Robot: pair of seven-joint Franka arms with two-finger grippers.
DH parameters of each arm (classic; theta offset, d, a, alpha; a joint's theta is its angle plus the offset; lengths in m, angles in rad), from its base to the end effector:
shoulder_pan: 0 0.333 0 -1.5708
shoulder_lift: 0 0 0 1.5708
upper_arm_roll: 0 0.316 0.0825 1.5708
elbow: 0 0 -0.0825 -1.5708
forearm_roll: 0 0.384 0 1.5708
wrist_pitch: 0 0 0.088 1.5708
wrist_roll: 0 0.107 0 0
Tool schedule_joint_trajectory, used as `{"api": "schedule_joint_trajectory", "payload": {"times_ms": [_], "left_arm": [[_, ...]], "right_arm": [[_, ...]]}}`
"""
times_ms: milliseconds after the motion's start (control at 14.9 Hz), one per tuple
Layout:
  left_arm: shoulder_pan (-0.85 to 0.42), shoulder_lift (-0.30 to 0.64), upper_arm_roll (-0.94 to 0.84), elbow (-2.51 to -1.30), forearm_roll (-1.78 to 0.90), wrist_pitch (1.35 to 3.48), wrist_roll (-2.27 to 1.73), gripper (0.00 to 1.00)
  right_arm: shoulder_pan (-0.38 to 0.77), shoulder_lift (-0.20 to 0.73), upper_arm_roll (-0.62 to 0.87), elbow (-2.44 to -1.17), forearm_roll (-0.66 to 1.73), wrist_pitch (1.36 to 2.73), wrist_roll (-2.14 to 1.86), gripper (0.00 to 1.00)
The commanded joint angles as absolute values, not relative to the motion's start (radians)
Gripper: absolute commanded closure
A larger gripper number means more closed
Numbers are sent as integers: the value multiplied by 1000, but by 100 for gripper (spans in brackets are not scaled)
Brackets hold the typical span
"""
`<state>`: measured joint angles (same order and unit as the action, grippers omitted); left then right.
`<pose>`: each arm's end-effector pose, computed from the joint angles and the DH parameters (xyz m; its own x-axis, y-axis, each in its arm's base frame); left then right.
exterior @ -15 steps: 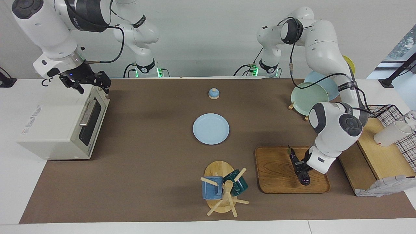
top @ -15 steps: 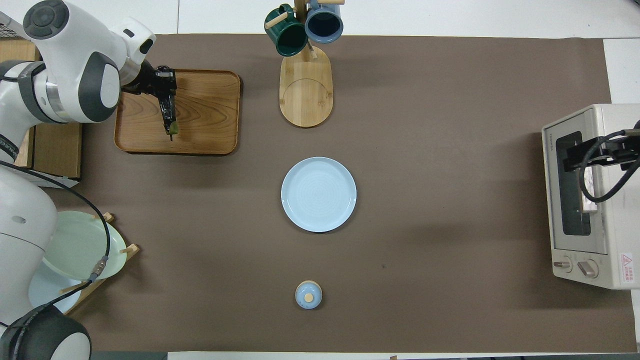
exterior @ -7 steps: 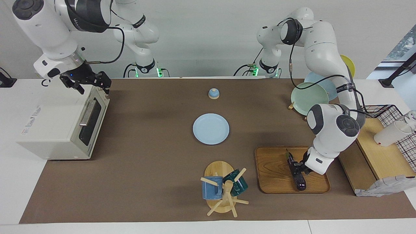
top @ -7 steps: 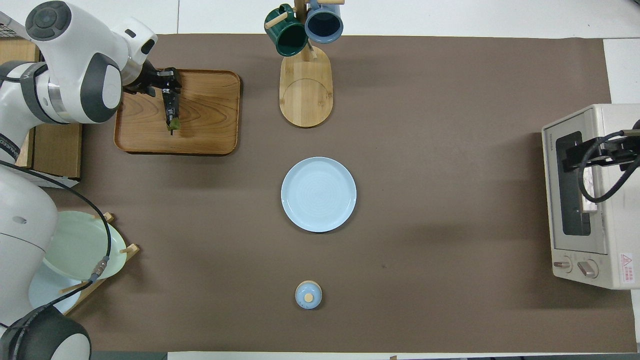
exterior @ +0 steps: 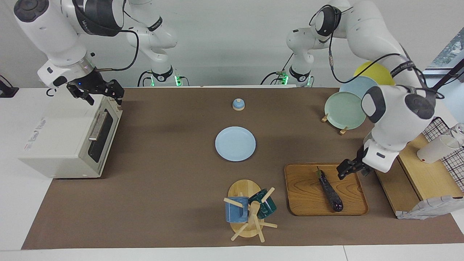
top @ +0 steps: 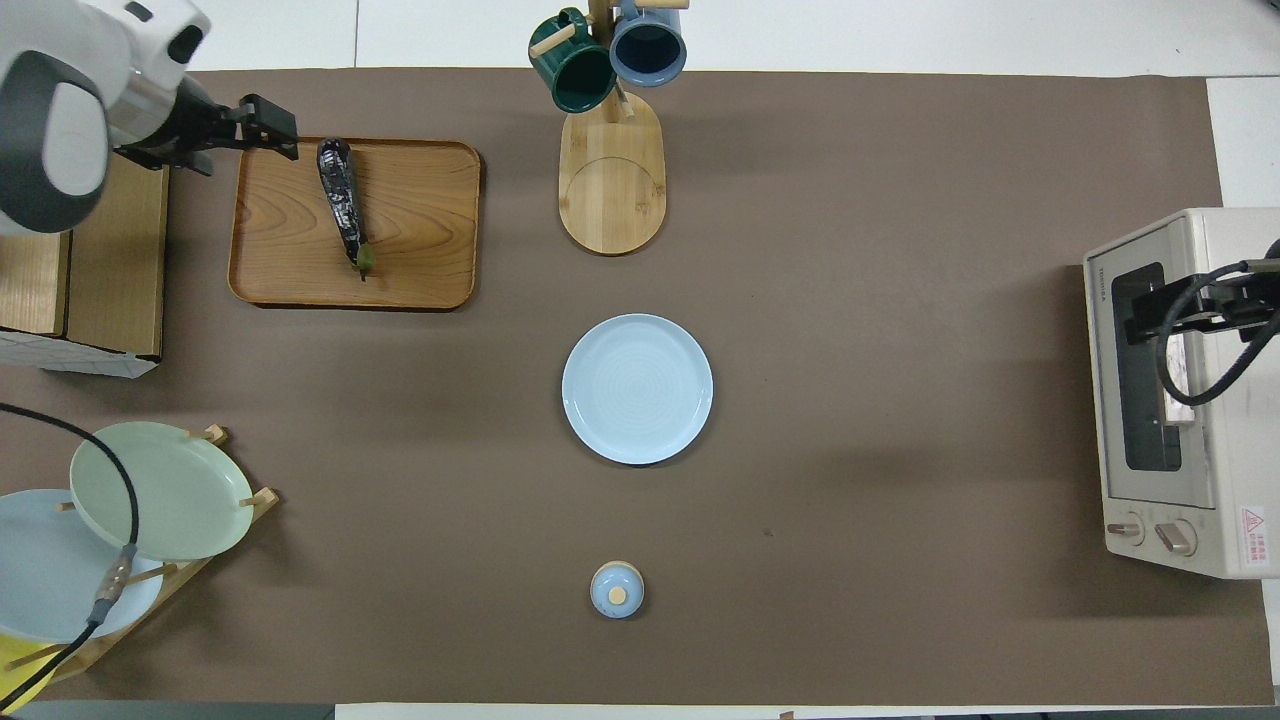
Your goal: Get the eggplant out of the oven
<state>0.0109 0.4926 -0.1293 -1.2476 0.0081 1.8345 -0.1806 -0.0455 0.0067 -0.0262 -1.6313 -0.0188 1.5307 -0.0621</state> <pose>0.7090 -0.0629 0.4929 0.9929 0.0813 0.0865 0.0754 -0.9947 0.0697 0.5478 -0.0414 0.5892 0.9941 -0.0100 -0.1081 -0.0087 -0.9999 0.0122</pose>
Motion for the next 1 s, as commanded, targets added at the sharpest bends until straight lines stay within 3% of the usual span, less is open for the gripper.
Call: {"api": "schedule_joint_trajectory", "payload": {"times_ms": [0, 201, 536, 737, 938], "left_arm": [[32, 355, -129, -1296, -6, 1702, -193, 0], [31, 218, -130, -1366, -5, 1580, -189, 0], [31, -20, -130, -1659, -5, 1581, -179, 0], [23, -60, -130, -1749, -5, 1641, -179, 0], [-15, -32, -91, -1686, -9, 1632, -179, 0]], "right_arm": [[-40, -11, -34, -1651, 2, 1526, -49, 0], [-40, -11, -34, -1651, 2, 1526, -49, 0], [-41, -11, -34, -1651, 2, 1526, -49, 0], [-40, -11, -34, -1651, 2, 1526, -49, 0], [-40, -11, -34, -1651, 2, 1526, -49, 0]]}}
